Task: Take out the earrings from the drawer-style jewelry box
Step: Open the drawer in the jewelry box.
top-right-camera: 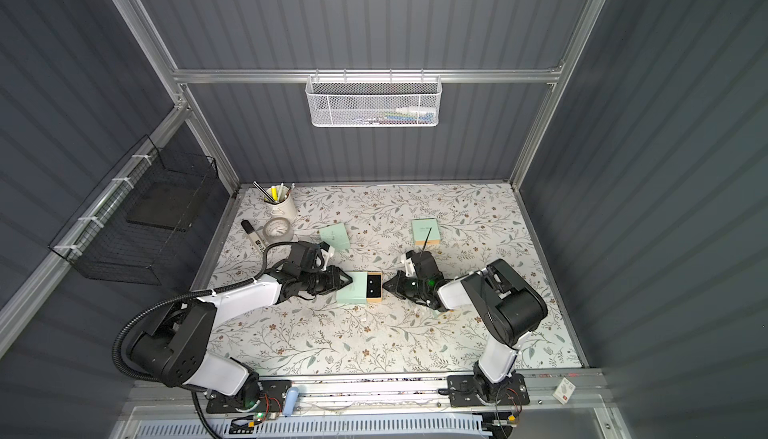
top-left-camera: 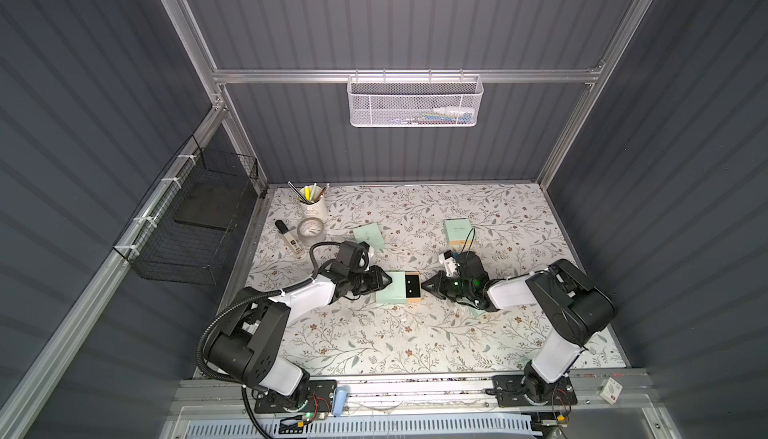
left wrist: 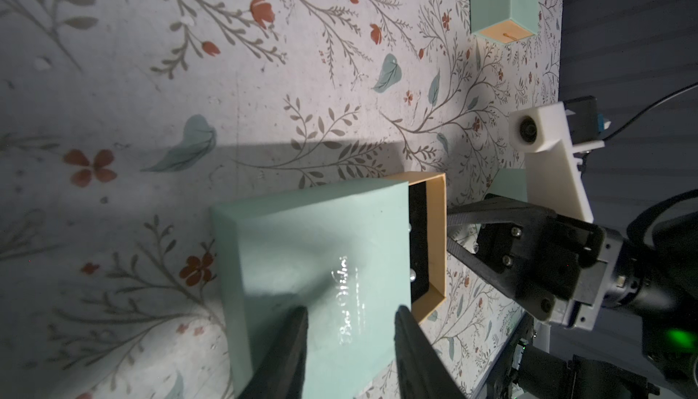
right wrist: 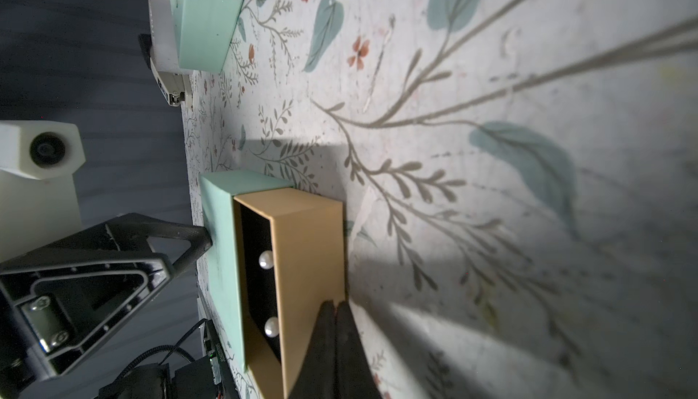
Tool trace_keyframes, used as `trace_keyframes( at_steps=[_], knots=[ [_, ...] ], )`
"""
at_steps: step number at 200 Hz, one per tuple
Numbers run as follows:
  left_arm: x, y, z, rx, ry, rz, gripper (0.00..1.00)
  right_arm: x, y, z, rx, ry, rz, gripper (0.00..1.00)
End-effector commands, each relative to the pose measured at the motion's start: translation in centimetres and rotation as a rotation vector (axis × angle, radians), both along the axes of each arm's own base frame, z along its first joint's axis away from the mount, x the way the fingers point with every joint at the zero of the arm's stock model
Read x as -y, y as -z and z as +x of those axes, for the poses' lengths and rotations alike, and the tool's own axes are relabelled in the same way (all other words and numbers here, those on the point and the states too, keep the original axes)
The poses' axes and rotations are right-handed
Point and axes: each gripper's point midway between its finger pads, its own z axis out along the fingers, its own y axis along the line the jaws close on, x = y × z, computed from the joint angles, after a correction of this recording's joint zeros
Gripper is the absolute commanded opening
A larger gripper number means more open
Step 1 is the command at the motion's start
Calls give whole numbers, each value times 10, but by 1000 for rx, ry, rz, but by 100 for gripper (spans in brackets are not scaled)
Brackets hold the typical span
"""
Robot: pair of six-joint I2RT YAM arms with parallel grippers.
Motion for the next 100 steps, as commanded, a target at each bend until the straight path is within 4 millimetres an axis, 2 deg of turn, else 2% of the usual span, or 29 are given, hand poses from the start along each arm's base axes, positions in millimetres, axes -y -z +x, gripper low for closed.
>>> trace_keyframes(
  at_steps=[1, 100],
  knots=[
    [-27, 44, -25, -144, -29, 145, 41, 15, 9, 1, -16, 59, -44, 0],
    [-25, 47, -26, -150, -28, 129, 41, 12, 7, 0, -8, 56, -29, 0]
  ],
)
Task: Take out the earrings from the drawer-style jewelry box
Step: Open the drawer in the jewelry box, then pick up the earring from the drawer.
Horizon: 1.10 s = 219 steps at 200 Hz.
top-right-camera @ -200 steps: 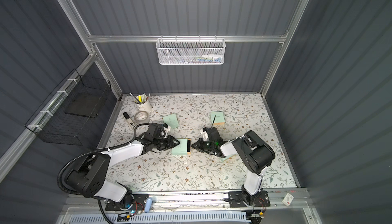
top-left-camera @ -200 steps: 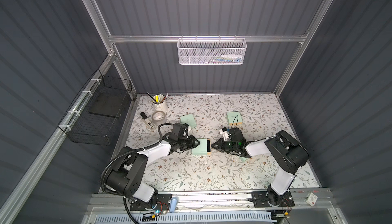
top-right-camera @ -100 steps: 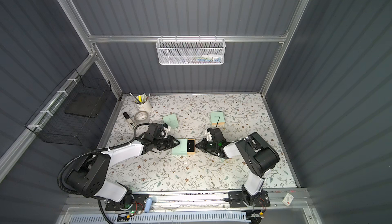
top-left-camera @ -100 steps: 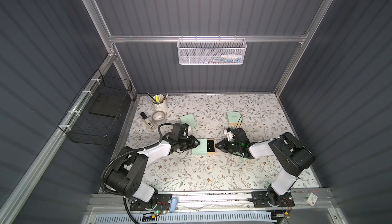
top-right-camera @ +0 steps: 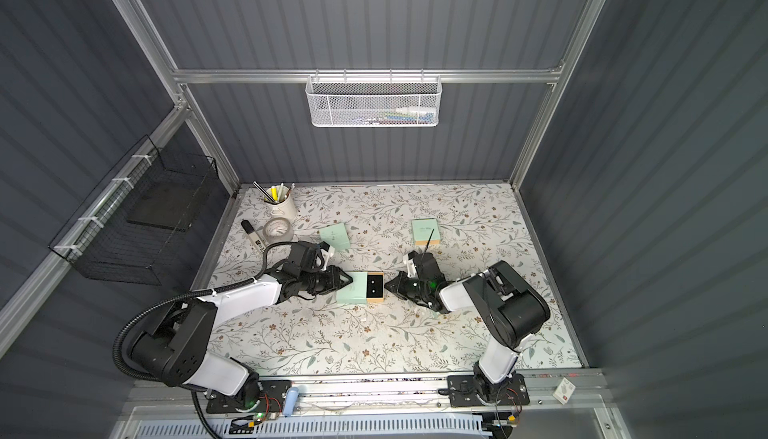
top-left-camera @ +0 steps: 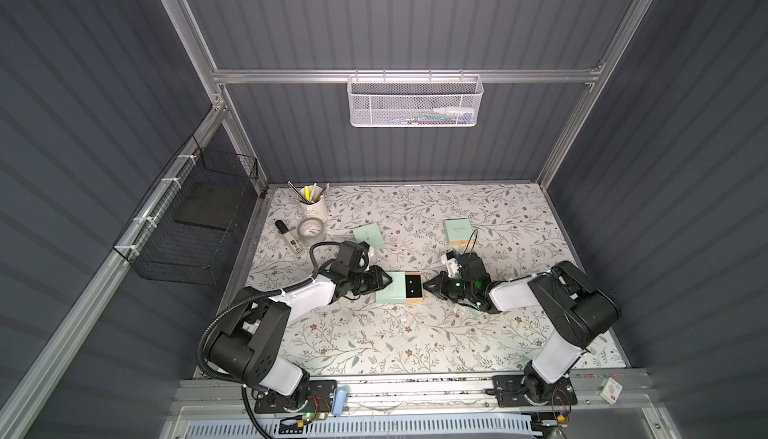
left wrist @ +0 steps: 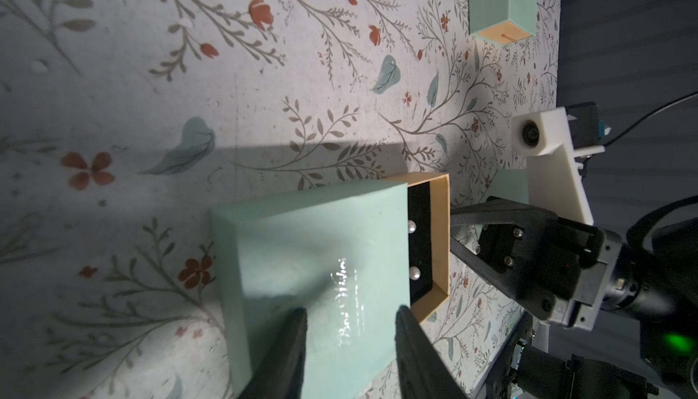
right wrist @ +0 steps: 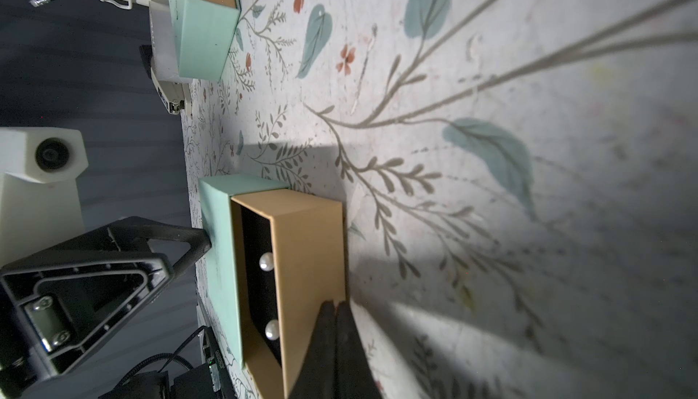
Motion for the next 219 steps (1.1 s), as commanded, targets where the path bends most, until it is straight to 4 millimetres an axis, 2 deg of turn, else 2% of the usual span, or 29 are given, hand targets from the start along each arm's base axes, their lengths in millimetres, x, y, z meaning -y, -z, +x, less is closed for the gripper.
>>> trace_keyframes(
  at_steps=[1, 57, 100, 128, 153, 180, 219],
  knots=[
    [-26, 47, -27, -151, -30, 135, 41, 8, 7, 1, -10, 32, -27, 0],
    [-25, 44, -26, -143, -29, 130, 42, 9, -2, 1, 14, 33, -30, 18],
    [-20, 39, -24, -134, -17, 101, 42, 16, -16, -1, 47, 48, -47, 19],
    [-13, 29, -21, -119, -4, 63, 43, 16, -35, 1, 86, 39, -50, 20],
    [-5, 13, -18, -94, 16, 10, 43, 18, -58, 3, 131, 26, -79, 22],
    [5, -14, -13, -36, 35, -63, 44, 15, -81, -1, 182, -16, -148, 23],
    [11, -58, -7, 83, 41, -151, 50, 3, -98, -8, 233, -90, -271, 30]
  ],
)
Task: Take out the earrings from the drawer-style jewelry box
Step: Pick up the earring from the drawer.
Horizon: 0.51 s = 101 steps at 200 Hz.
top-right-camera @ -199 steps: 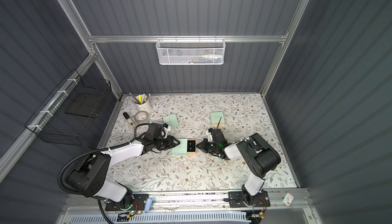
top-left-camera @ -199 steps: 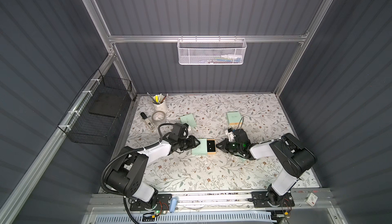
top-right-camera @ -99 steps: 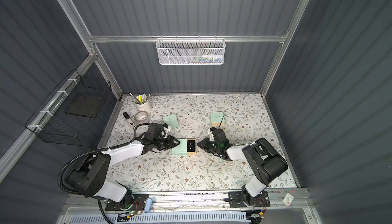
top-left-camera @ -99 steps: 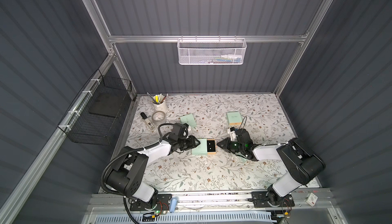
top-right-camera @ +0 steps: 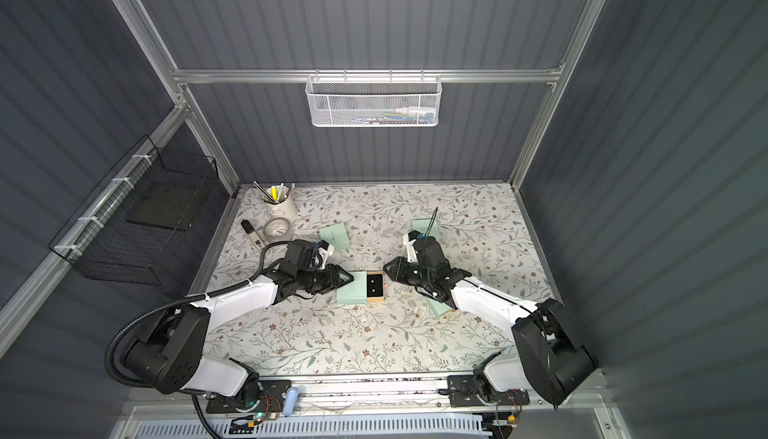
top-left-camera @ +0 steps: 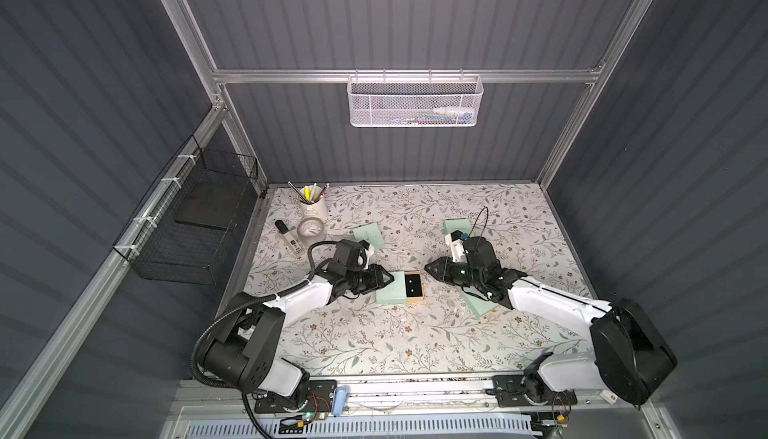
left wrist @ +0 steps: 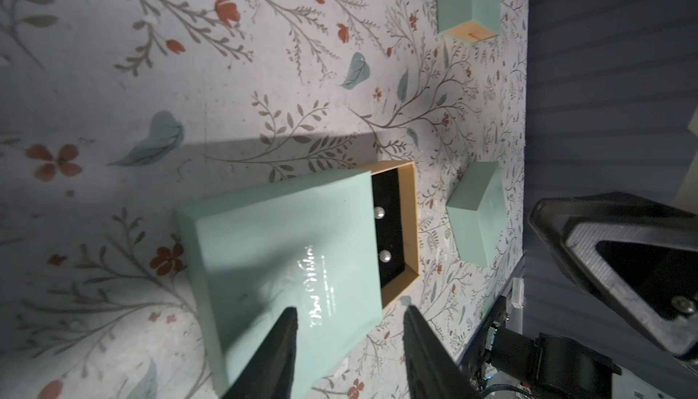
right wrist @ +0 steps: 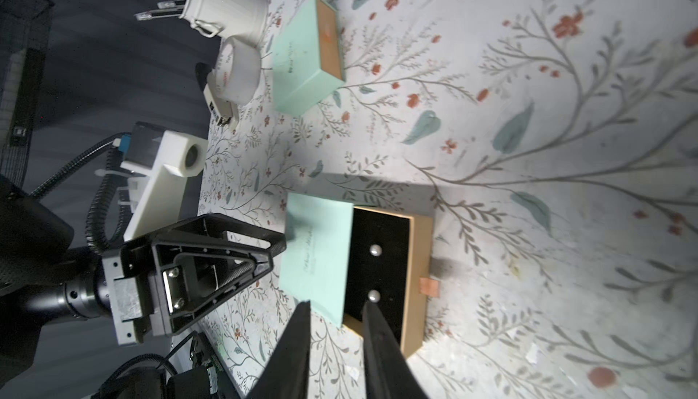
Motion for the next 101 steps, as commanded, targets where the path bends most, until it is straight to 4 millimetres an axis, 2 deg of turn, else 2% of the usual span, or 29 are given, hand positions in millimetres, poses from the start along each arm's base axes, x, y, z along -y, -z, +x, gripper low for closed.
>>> trace_keyframes(
  at_steps=[1, 22, 36, 77, 101],
  knots=[
    [3, -30, 0, 62, 7, -67, 51, 6, 11, -14, -14, -39, -155, 31],
    [-10, -44, -1, 133, -26, -28, 55, 1, 10, -18, -7, -64, -225, 32],
    [-25, -47, -3, 173, -64, 38, 62, -4, 12, -21, -15, -82, -265, 35],
    [-72, -42, -8, 249, -194, 225, 98, -18, 26, -23, -34, -119, -349, 36],
    [-80, -39, -13, 281, -210, 242, 100, -27, 35, -22, -54, -143, -380, 34]
  ],
)
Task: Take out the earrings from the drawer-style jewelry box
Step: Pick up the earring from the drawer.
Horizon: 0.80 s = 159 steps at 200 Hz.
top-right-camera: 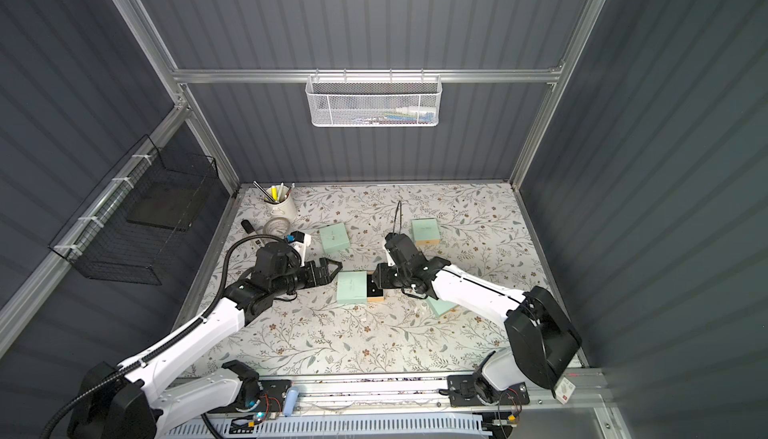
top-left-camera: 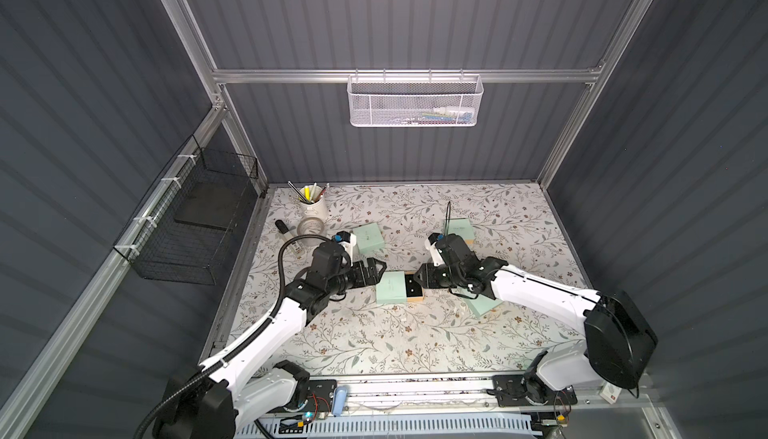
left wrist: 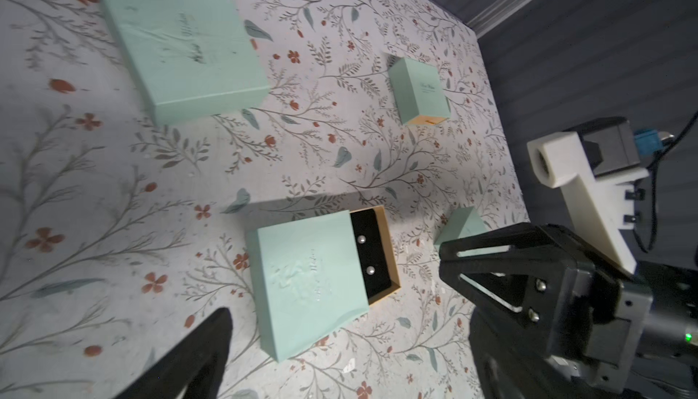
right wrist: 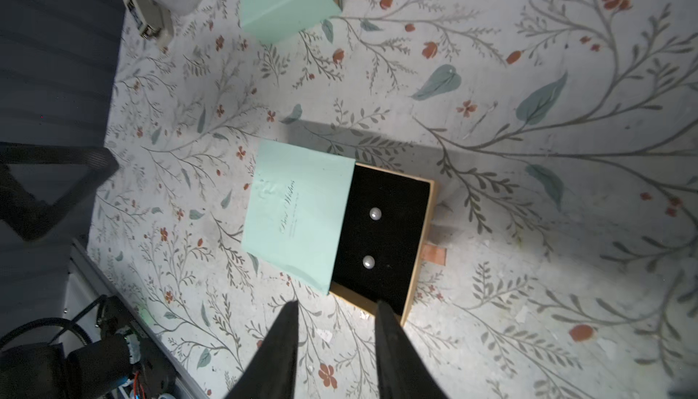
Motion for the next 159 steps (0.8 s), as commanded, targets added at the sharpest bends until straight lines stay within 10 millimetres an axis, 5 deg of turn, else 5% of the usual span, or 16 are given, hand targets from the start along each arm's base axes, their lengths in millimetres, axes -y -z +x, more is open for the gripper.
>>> trace_keyframes(
  at_steps=[1, 80, 159],
  knots=[
    [-25, 23, -7, -11, -58, 112, 100, -2, 9, -1, -11, -23, -75, 34],
    [-15, 21, -17, 68, 38, 68, 100, -17, 40, 11, -71, -34, -172, 28],
    [-13, 30, -25, 94, 65, 42, 100, -20, 50, 23, -69, -21, -213, 26]
  ],
)
